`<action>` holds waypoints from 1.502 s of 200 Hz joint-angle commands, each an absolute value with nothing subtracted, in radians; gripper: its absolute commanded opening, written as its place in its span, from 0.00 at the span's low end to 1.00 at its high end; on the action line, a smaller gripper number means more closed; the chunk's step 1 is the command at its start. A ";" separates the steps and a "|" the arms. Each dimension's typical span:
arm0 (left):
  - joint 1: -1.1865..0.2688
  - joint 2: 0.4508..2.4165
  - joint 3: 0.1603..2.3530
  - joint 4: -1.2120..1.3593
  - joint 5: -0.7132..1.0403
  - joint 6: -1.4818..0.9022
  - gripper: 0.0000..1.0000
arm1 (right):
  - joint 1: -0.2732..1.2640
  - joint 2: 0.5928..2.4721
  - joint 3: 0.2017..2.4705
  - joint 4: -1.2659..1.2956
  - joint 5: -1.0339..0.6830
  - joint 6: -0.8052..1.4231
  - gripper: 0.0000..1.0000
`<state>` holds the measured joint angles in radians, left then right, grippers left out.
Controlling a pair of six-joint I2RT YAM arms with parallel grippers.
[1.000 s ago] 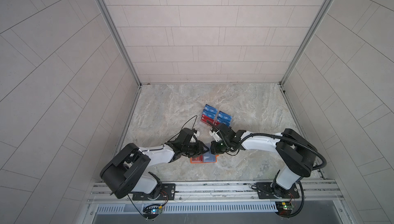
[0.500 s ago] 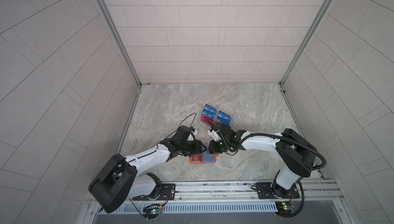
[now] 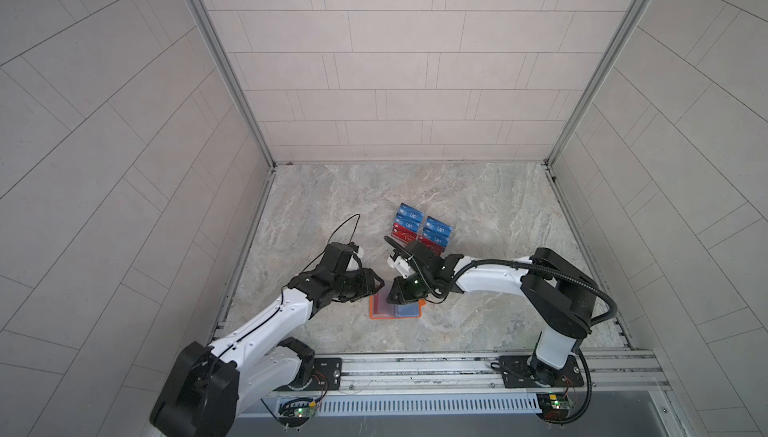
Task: Put the credit cards into the card holder
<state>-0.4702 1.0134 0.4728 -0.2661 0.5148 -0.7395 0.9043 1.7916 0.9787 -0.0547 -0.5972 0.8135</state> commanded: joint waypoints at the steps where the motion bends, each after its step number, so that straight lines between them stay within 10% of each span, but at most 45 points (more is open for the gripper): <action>1: -0.465 0.965 0.463 -0.330 0.482 -0.720 0.47 | 0.908 1.827 0.999 -0.046 -0.588 0.820 0.14; 95: -0.466 1.101 0.382 -0.144 0.592 -0.742 0.44 | 0.904 1.836 1.026 -0.001 -0.559 0.847 0.13; 300: -0.466 1.186 0.363 -0.086 0.571 -0.714 0.43 | 0.552 1.835 1.494 -0.764 -0.304 0.257 0.25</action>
<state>-0.4686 1.1831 0.3649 -0.0834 0.5850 -0.7315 0.5659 1.7870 1.4540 -0.6720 -0.3569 0.3401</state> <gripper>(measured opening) 0.433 0.251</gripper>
